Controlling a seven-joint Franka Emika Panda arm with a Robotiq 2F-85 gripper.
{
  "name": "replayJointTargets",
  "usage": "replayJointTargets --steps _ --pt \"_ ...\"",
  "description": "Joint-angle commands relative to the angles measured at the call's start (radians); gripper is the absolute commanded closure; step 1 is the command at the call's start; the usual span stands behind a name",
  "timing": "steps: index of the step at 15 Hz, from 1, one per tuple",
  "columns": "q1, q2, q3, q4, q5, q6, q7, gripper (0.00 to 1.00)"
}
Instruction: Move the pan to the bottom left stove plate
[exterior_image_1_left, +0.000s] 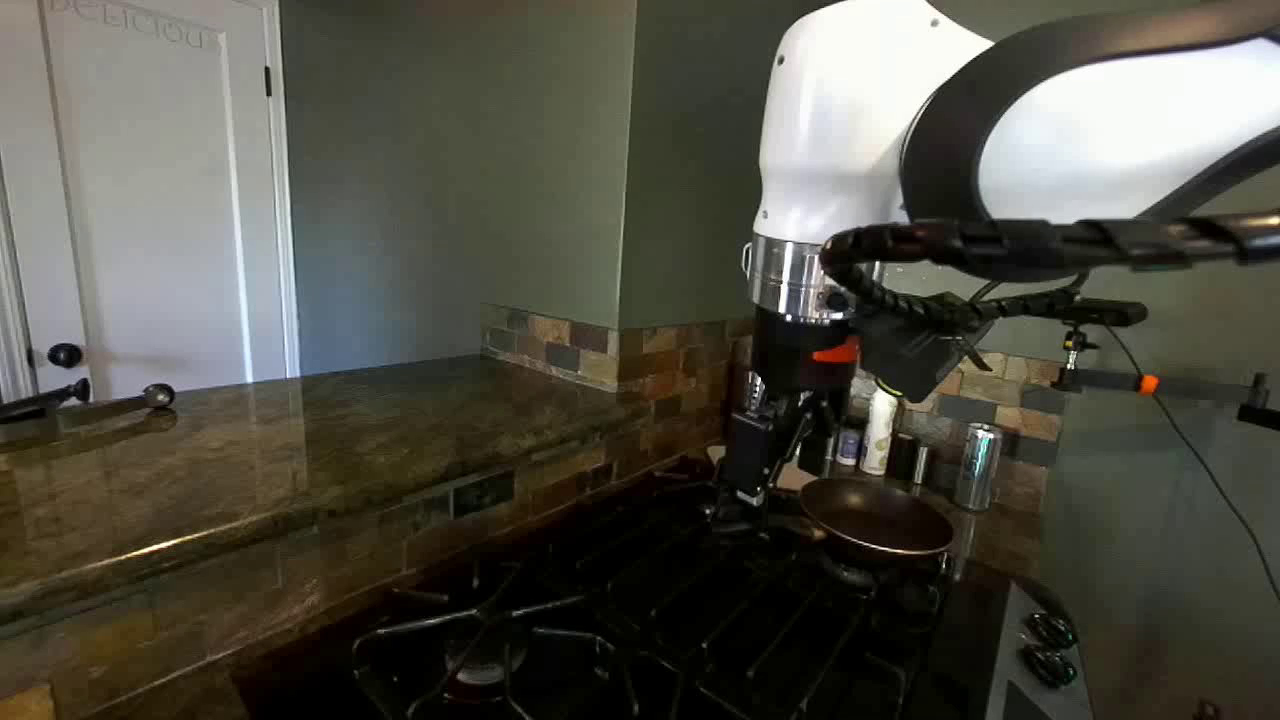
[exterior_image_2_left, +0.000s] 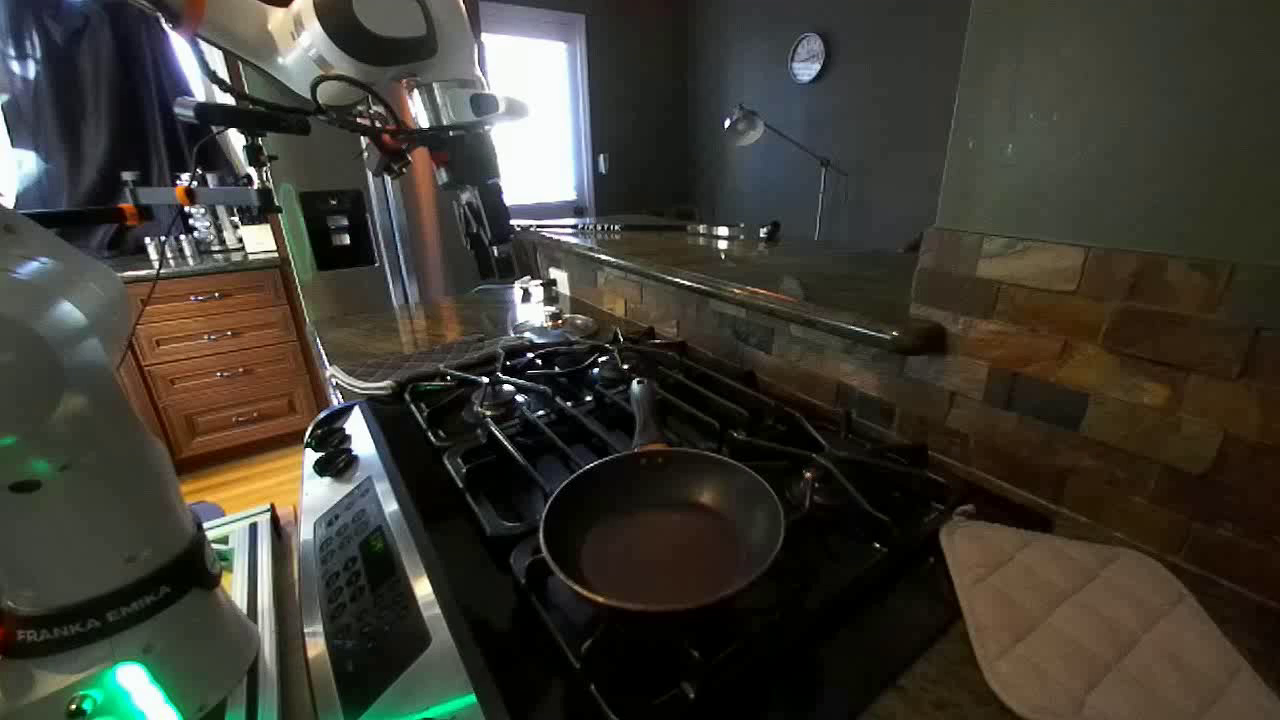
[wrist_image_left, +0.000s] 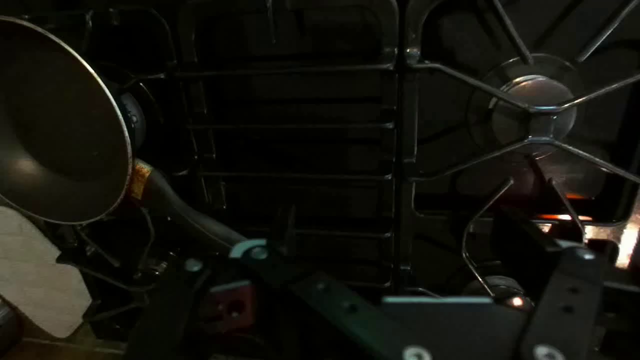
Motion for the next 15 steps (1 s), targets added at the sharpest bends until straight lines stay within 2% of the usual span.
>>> replayJointTargets --steps 1,8,10,11,15 --pt "0.028 0.006 -0.025 0.002 -0.016 -0.003 0.014 0.0" --pt "0.025 0.027 -0.014 0.008 -0.031 -0.008 0.016 0.0" --pt "0.029 0.046 -0.037 -0.018 -0.043 0.042 -0.028 0.0" --pt "0.04 0.048 -0.054 -0.038 -0.047 0.08 -0.071 0.0" --pt "0.056 0.047 -0.113 -0.164 -0.133 0.359 -0.242 0.0"
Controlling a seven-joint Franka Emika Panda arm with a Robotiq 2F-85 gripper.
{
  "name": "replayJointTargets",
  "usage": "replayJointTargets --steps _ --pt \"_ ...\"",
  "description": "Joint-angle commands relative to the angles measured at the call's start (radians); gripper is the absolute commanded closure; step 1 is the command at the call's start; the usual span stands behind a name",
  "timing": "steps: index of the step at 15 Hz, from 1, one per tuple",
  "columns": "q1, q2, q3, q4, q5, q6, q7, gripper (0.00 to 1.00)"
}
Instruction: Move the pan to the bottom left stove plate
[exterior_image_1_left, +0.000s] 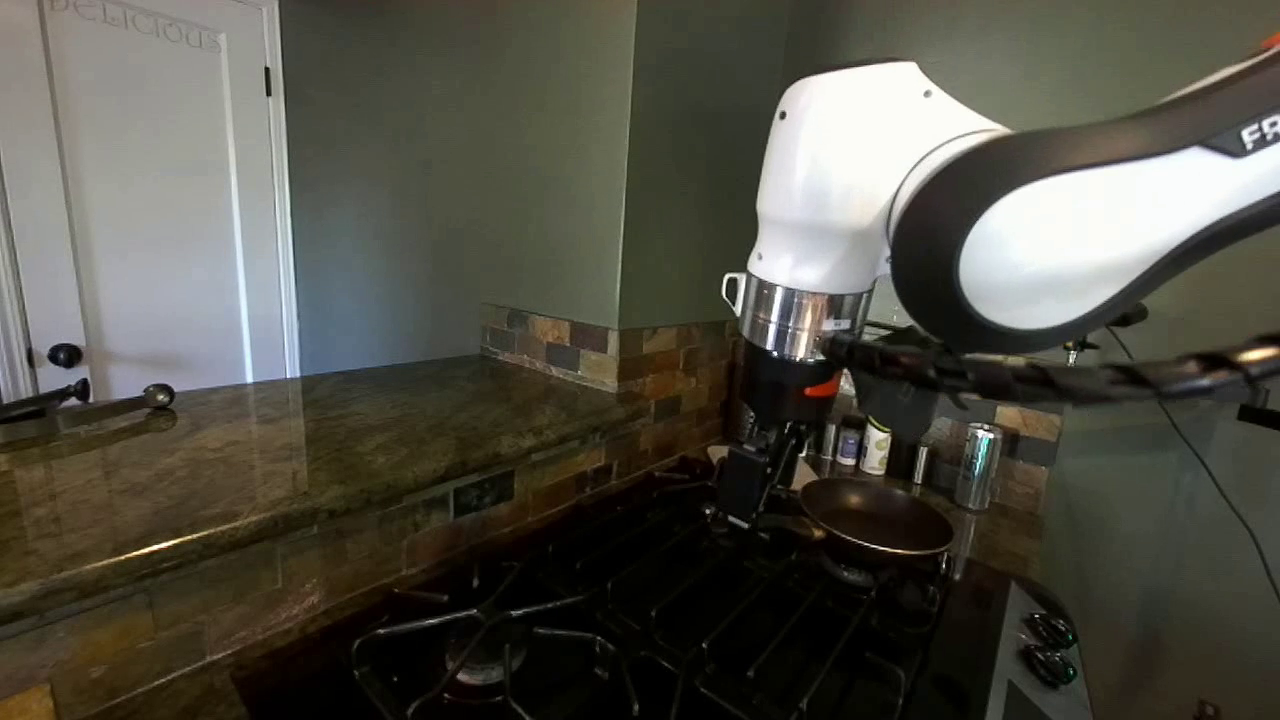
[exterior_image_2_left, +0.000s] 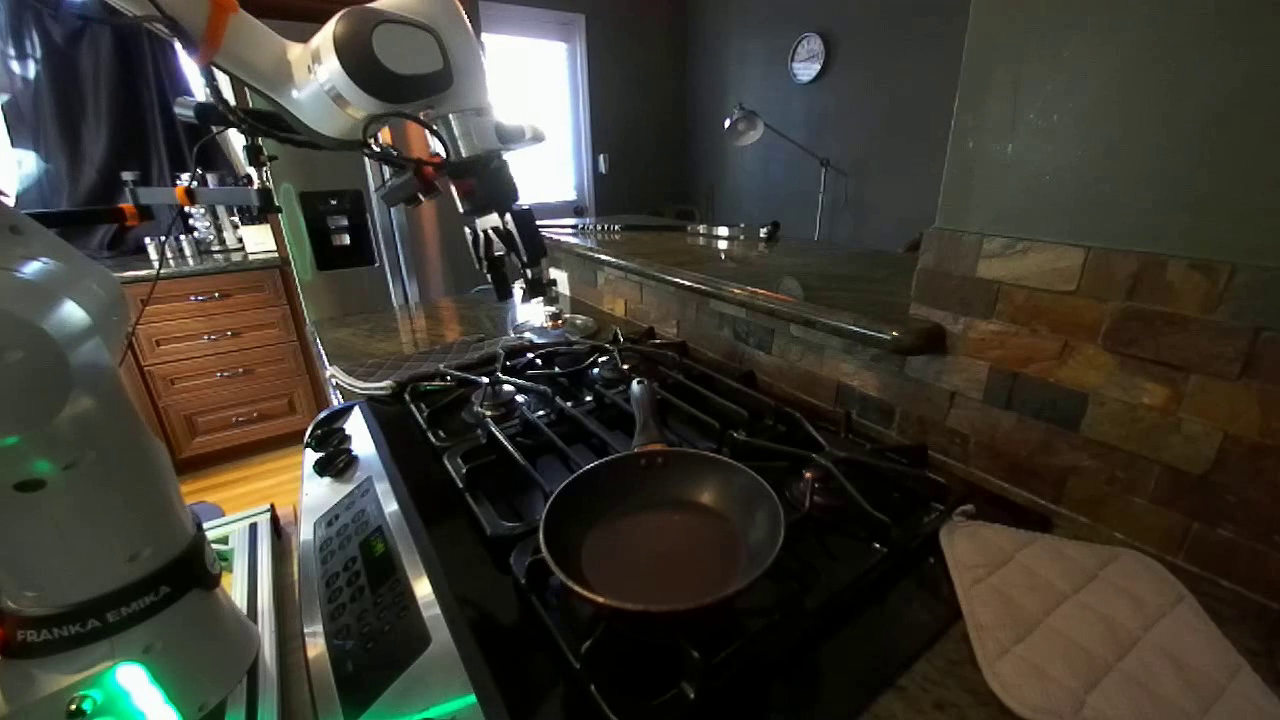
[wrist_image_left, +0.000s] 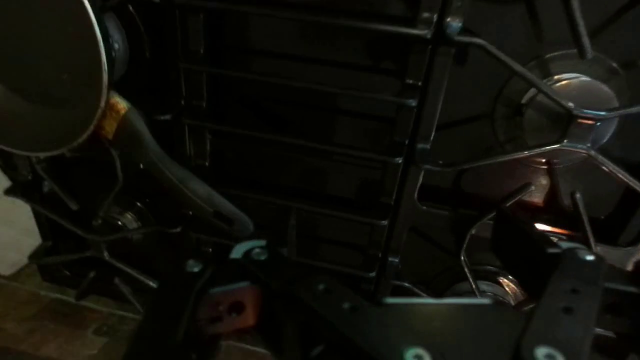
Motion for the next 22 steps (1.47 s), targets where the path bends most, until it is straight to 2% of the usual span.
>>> replayJointTargets --steps 1,3,6,7,9,12,15,16,18,21,22 --pt "0.03 0.003 -0.076 -0.123 -0.061 0.252 -0.139 0.0" --pt "0.043 0.014 -0.136 -0.171 -0.035 0.38 -0.242 0.0" --pt "0.048 0.061 -0.206 -0.156 -0.014 0.431 -0.358 0.0" --pt "0.026 0.033 -0.162 -0.154 -0.034 0.395 -0.291 0.0" --pt "0.026 0.048 -0.191 -0.15 -0.031 0.408 -0.335 0.0" --pt "0.03 0.052 -0.194 -0.149 -0.03 0.408 -0.341 0.0" --pt "0.062 0.054 -0.283 -0.144 -0.008 0.456 -0.501 0.0" --pt "0.082 0.054 -0.334 -0.143 0.017 0.458 -0.58 0.0" --pt "0.103 0.045 -0.41 -0.141 0.06 0.42 -0.688 0.0" --pt "0.133 0.013 -0.522 -0.14 0.143 0.246 -0.867 0.0" --pt "0.121 0.014 -0.535 -0.139 0.15 0.204 -0.902 0.0"
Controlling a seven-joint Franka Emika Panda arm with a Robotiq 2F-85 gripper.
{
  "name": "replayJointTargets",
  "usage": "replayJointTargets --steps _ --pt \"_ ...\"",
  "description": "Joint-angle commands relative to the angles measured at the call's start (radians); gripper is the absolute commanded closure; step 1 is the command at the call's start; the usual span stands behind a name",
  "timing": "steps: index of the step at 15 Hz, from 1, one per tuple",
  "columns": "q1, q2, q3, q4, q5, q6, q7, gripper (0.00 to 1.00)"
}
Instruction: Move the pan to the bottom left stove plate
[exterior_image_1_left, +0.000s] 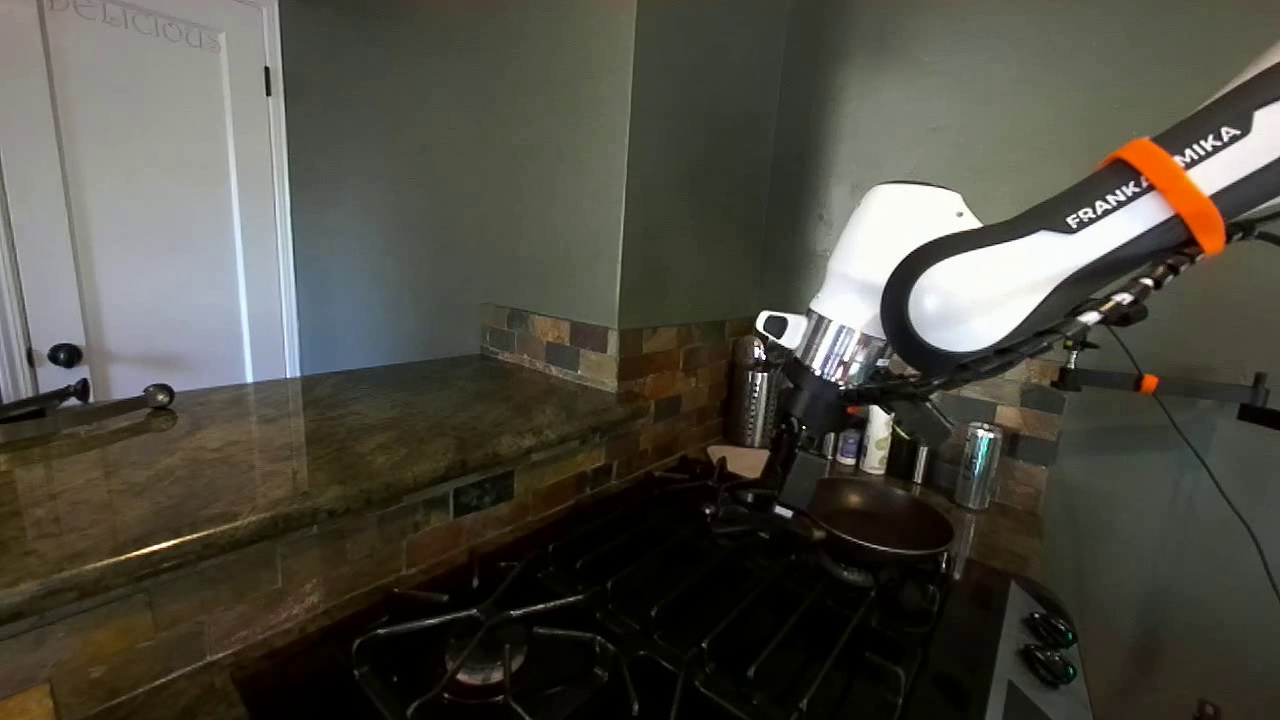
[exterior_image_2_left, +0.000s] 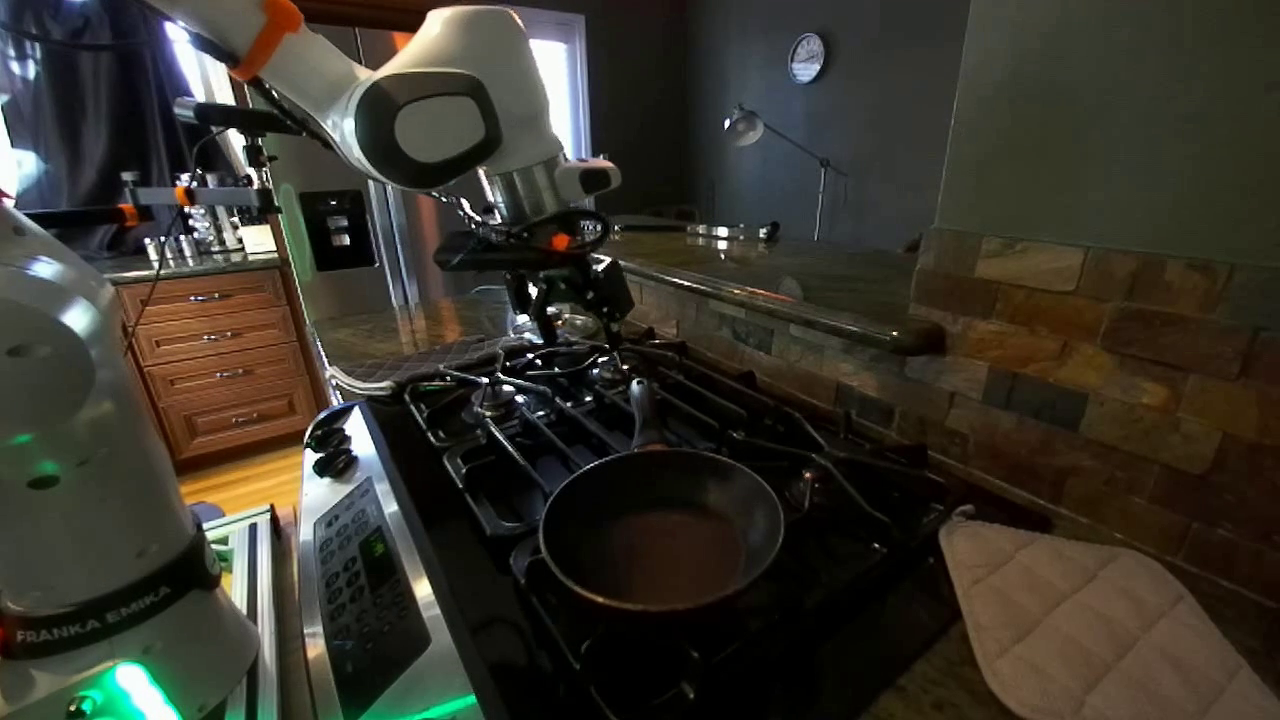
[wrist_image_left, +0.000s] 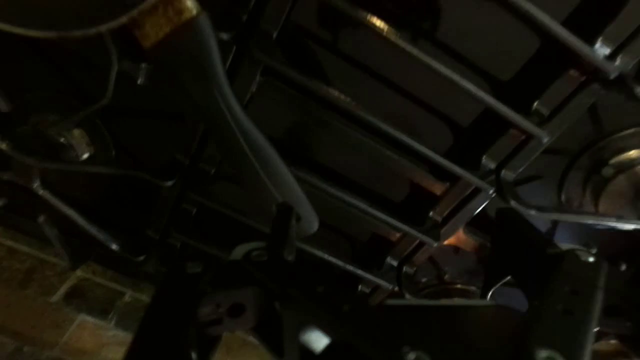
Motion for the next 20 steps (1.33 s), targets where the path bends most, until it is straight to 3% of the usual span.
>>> replayJointTargets --steps 1,3,5,6,11,15,20 --pt "0.013 -0.039 -0.083 0.004 0.066 -0.202 -0.169 0.0" --pt "-0.043 -0.044 -0.065 0.008 0.027 -0.268 -0.172 0.0" --pt "-0.091 -0.072 -0.038 -0.018 -0.029 -0.22 -0.155 0.0" --pt "-0.065 -0.03 -0.048 0.008 0.019 -0.227 -0.159 0.0" --pt "-0.074 -0.033 -0.043 0.009 0.016 -0.227 -0.157 0.0" --pt "-0.106 -0.023 -0.044 0.011 -0.073 -0.183 -0.221 0.0" --pt "-0.108 0.004 -0.065 0.027 -0.08 -0.14 -0.335 0.0"
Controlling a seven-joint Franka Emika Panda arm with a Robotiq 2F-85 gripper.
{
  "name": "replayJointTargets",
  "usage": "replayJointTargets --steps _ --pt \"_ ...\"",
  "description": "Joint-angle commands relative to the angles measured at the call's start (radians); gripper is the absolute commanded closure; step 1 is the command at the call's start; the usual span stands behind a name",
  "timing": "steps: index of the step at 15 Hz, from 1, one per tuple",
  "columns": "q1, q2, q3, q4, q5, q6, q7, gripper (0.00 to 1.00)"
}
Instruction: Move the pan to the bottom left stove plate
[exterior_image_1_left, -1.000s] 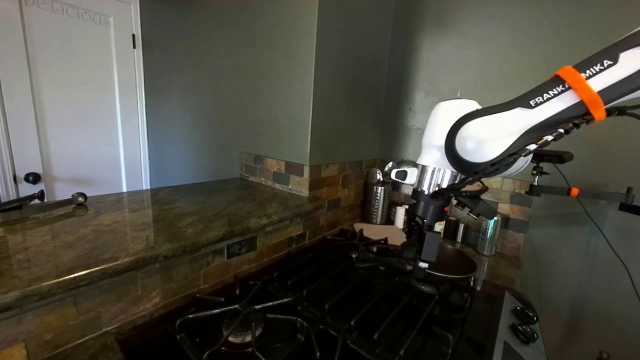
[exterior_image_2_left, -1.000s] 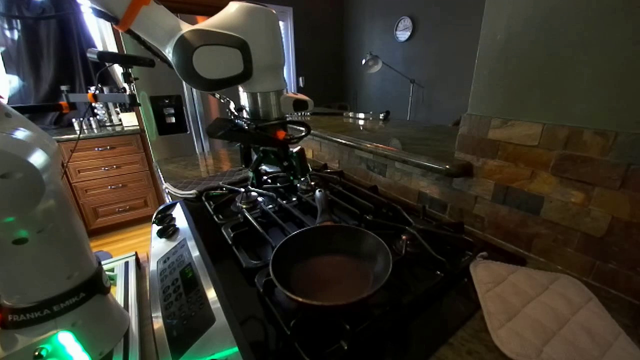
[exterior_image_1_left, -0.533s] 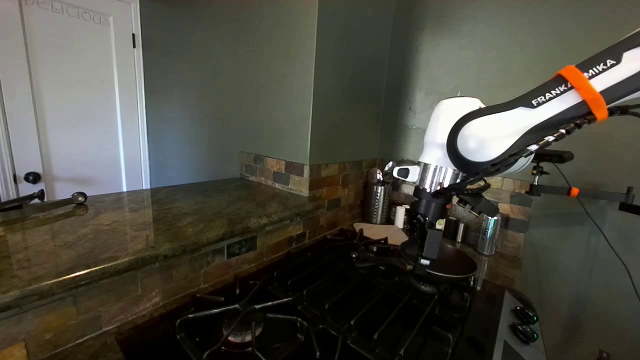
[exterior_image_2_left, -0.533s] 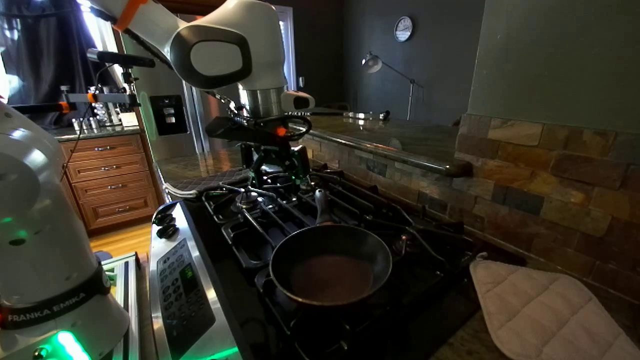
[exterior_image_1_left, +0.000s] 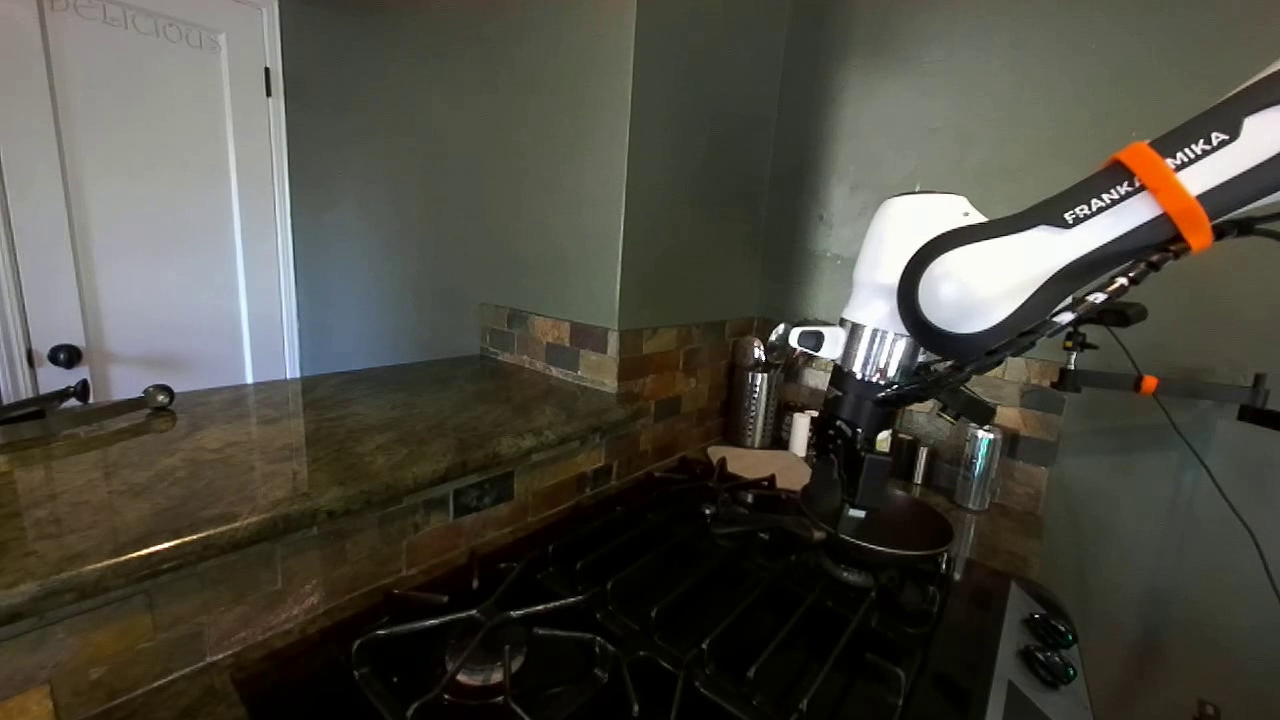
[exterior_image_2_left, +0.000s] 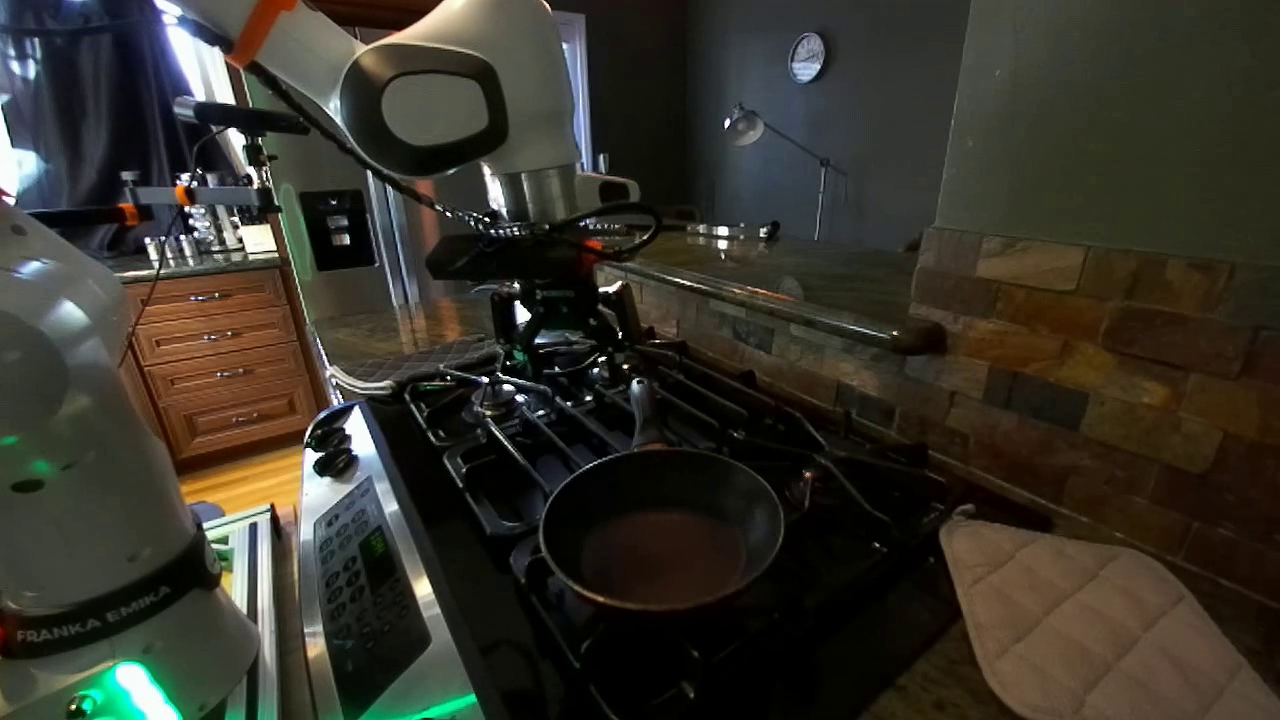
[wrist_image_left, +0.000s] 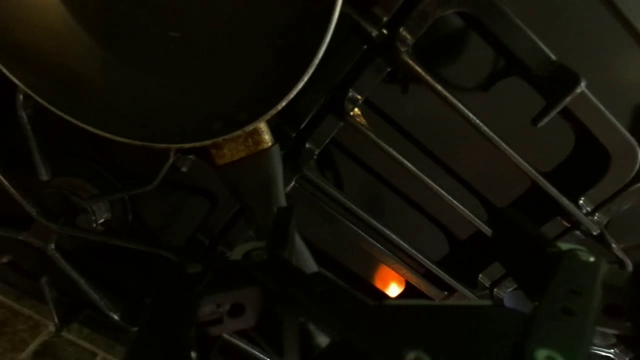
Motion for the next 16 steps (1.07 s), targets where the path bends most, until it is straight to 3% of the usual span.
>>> replayJointTargets --steps 1,16 --pt "-0.008 0.042 -0.009 0.018 -0.013 0.049 -0.091 0.0" --pt "-0.04 0.275 -0.008 0.126 0.024 0.155 -0.205 0.0"
